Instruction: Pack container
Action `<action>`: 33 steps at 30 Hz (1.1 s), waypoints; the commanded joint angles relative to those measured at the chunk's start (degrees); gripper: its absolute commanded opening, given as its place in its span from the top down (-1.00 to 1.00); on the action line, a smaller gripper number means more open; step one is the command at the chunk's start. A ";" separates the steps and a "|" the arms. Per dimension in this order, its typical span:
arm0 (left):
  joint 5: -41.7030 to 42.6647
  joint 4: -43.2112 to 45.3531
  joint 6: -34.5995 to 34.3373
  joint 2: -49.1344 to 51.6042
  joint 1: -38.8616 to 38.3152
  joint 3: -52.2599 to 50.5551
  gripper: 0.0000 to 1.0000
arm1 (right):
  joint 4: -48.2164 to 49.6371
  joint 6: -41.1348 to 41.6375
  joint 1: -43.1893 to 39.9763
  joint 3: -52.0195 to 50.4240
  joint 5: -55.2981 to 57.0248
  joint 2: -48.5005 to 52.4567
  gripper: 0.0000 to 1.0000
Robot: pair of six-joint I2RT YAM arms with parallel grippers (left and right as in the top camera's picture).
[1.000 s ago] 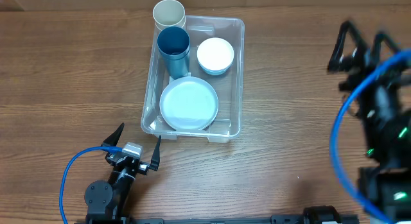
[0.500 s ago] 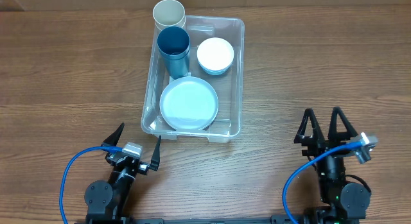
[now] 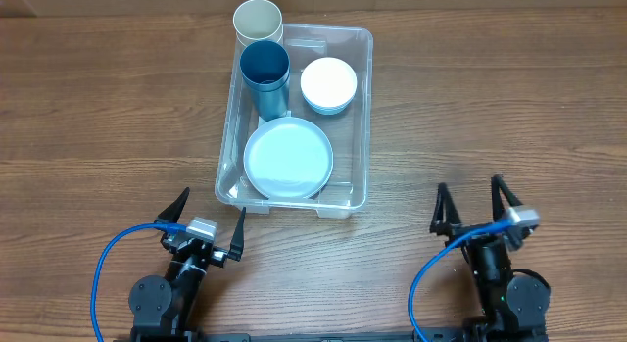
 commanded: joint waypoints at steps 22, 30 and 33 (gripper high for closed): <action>-0.13 0.07 0.66 -0.44 0.42 -0.20 -1.00 | -6.56 -5.11 0.37 -0.57 -0.22 -0.59 -1.00; -0.13 0.07 0.66 -0.44 0.42 -0.20 -1.00 | -6.56 -5.11 0.37 -0.57 -0.22 -0.59 -1.00; -0.13 0.07 0.66 -0.44 0.42 -0.20 -1.00 | -6.56 -5.11 0.37 -0.57 -0.22 -0.59 -1.00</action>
